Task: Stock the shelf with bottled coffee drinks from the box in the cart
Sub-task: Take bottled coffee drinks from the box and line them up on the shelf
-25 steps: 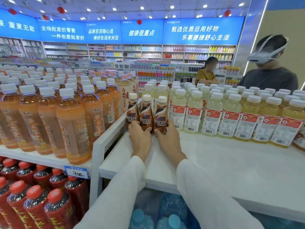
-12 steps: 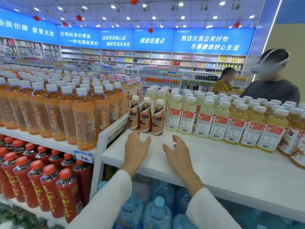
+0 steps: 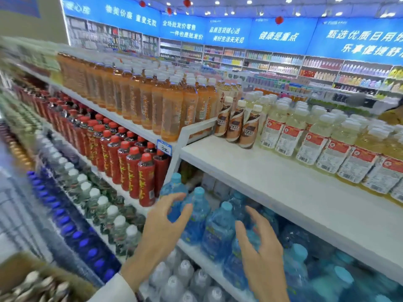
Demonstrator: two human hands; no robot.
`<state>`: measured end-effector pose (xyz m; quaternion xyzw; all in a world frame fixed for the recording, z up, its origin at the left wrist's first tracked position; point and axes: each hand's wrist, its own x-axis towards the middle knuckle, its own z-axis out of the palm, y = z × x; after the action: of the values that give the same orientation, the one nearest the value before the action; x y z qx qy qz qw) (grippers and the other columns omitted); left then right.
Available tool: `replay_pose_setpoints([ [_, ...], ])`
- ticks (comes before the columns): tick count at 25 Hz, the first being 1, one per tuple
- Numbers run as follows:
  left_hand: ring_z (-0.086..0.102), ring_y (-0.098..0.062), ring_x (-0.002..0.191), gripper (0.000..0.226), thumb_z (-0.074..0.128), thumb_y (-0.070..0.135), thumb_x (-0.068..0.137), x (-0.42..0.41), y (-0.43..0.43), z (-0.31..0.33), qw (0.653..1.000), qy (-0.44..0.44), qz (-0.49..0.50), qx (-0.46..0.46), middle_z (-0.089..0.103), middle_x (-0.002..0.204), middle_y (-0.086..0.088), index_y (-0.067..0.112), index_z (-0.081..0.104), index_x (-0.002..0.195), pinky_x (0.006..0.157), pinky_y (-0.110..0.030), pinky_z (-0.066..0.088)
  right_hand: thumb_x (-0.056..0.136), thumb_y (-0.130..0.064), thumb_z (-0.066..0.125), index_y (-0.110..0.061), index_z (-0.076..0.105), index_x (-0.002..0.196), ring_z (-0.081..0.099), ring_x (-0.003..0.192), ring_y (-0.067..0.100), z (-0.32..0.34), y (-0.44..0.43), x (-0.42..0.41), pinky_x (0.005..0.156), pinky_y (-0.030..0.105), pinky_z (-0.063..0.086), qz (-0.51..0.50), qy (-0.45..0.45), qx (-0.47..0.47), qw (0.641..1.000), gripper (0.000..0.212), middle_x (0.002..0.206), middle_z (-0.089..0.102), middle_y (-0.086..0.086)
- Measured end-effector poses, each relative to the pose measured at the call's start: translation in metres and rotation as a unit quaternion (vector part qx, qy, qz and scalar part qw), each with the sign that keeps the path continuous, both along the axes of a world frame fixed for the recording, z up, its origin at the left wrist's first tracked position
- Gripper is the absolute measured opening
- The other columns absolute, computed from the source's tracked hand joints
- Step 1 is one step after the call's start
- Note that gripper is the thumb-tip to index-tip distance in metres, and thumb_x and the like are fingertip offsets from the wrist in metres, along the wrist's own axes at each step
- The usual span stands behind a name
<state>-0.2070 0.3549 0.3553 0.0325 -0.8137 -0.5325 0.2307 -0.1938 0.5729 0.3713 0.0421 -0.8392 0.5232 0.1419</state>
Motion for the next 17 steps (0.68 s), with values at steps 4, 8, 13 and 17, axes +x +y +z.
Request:
replay_pose_setpoints([
  [4,0.064,0.004,0.103,0.027,0.070,0.036,0.094,0.103,-0.039,-0.065,0.990,-0.091,0.094,0.045,0.069,0.115,0.024,0.029,0.070,0.120,0.091,-0.021,0.051,0.090,-0.047,0.064,-0.046,0.061,0.125,0.055,0.119,-0.006,-0.073,-0.030,0.048,0.096,0.023,0.046,0.072,-0.089,-0.041,0.993,0.036,0.129,0.059,-0.029],
  [8,0.064,0.002,0.107,0.020,0.068,0.038,0.095,0.188,-0.068,-0.119,0.958,-0.187,0.186,0.111,0.070,0.114,0.023,0.036,0.069,0.115,0.099,-0.032,0.053,0.093,-0.032,0.070,-0.033,0.063,0.123,0.058,0.119,0.012,-0.137,-0.071,0.071,0.102,0.032,0.044,0.142,-0.200,-0.016,0.969,0.030,0.130,0.064,-0.006],
  [13,0.064,-0.002,0.108,0.023,0.067,0.042,0.095,0.256,-0.107,-0.165,0.910,-0.232,0.300,0.167,0.070,0.116,0.019,0.041,0.065,0.118,0.093,-0.029,0.053,0.094,-0.037,0.069,-0.033,0.061,0.124,0.055,0.126,0.014,-0.190,-0.141,0.087,0.111,0.040,0.043,0.229,-0.312,0.028,0.922,0.031,0.138,0.059,-0.004],
  [17,0.066,0.005,0.099,0.023,0.067,0.044,0.095,0.276,-0.146,-0.194,0.876,-0.250,0.357,0.204,0.070,0.115,0.021,0.039,0.066,0.118,0.075,-0.013,0.051,0.094,-0.042,0.067,-0.031,0.061,0.129,0.054,0.128,0.016,-0.217,-0.196,0.085,0.113,0.043,0.042,0.274,-0.358,0.086,0.889,0.037,0.141,0.058,-0.003],
])
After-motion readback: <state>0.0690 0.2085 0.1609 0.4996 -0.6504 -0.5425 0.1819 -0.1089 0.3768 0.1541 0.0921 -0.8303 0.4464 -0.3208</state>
